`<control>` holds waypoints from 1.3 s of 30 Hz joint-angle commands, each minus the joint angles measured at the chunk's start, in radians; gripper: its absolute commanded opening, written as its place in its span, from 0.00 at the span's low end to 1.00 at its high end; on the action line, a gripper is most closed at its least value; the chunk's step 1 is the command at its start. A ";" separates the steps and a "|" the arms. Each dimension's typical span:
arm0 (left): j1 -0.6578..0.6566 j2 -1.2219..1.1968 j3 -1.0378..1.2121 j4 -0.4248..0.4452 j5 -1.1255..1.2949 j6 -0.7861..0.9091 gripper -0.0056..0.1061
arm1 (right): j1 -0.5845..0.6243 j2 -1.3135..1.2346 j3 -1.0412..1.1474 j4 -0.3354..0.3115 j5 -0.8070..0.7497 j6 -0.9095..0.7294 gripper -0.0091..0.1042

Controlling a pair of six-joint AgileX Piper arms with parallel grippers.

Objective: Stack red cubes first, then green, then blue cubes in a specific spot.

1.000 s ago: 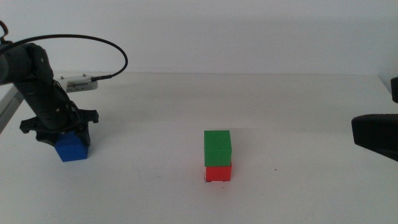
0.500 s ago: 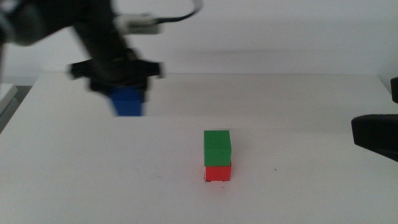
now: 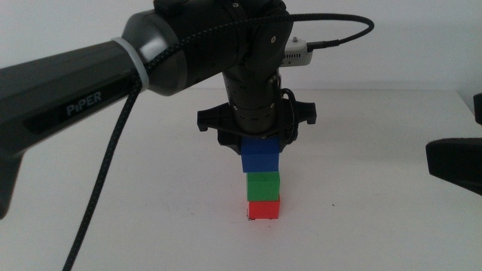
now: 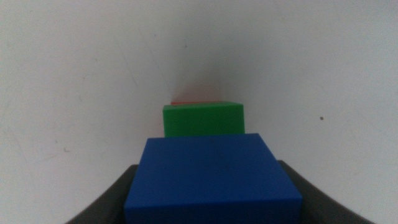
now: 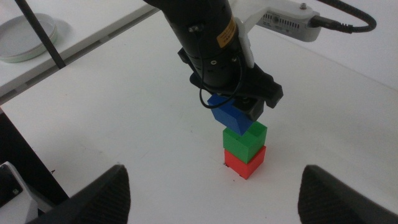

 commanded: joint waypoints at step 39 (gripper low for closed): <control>-0.001 0.035 -0.010 0.027 -0.052 0.072 0.89 | 0.001 -0.004 0.004 -0.003 -0.006 -0.002 0.80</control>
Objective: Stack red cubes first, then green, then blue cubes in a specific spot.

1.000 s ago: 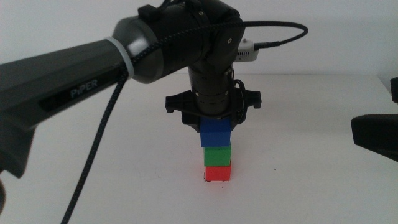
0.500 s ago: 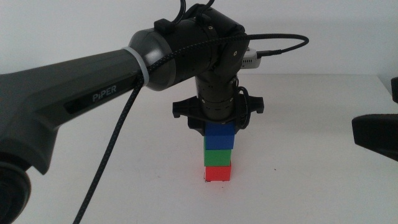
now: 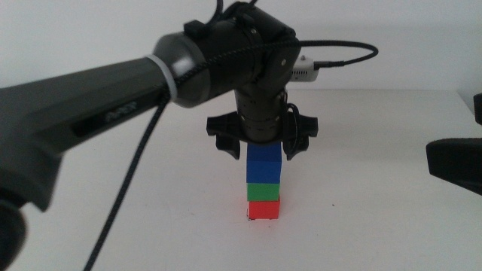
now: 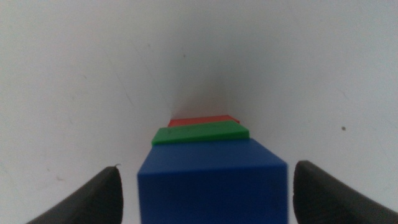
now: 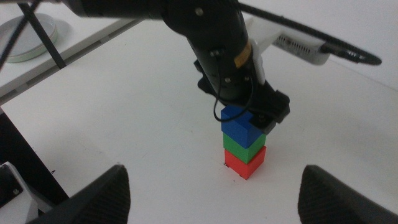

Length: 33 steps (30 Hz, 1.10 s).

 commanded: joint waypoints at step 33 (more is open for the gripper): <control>0.650 -1.304 0.682 -0.163 -0.219 0.769 0.89 | 0.001 -0.004 0.004 -0.003 -0.005 0.019 0.80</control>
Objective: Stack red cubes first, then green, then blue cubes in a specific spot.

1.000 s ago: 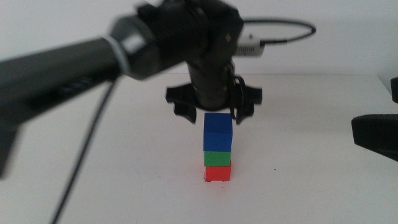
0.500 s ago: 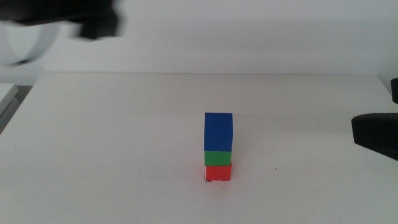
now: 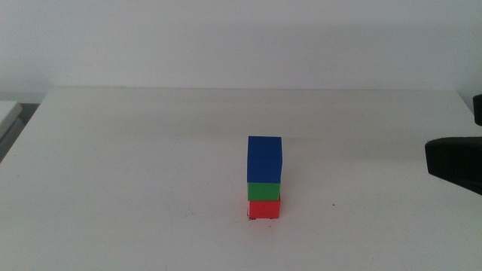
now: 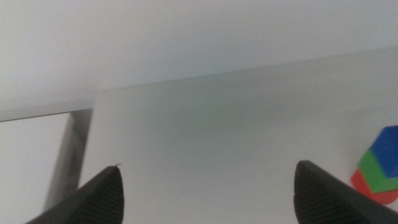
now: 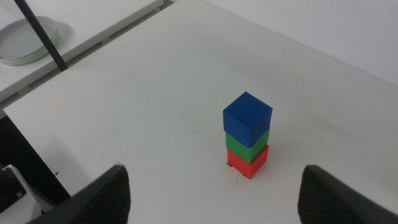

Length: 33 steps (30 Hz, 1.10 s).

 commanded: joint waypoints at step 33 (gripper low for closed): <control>0.015 -0.614 0.912 -0.069 -0.628 0.005 0.89 | -0.563 -0.420 0.786 -0.014 -0.633 0.009 0.80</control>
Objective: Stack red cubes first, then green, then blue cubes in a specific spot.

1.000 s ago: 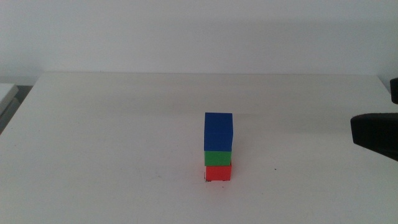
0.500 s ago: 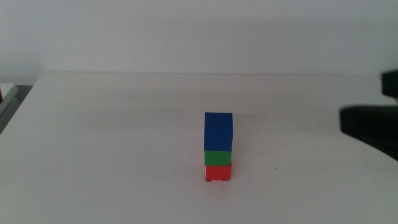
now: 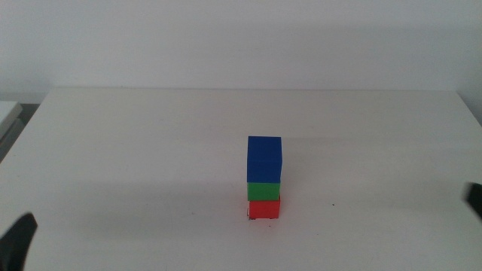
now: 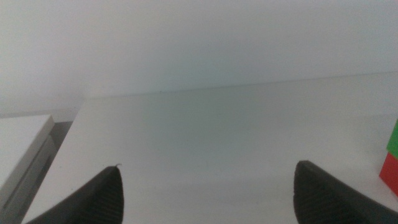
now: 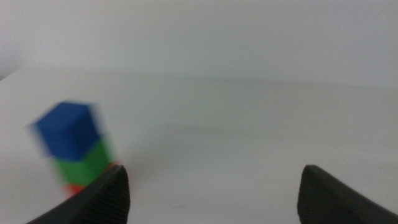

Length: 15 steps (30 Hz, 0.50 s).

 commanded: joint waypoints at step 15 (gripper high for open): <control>0.000 -0.102 0.206 -0.016 -0.134 0.001 0.89 | -0.356 -0.416 0.358 0.026 -0.033 -0.003 0.80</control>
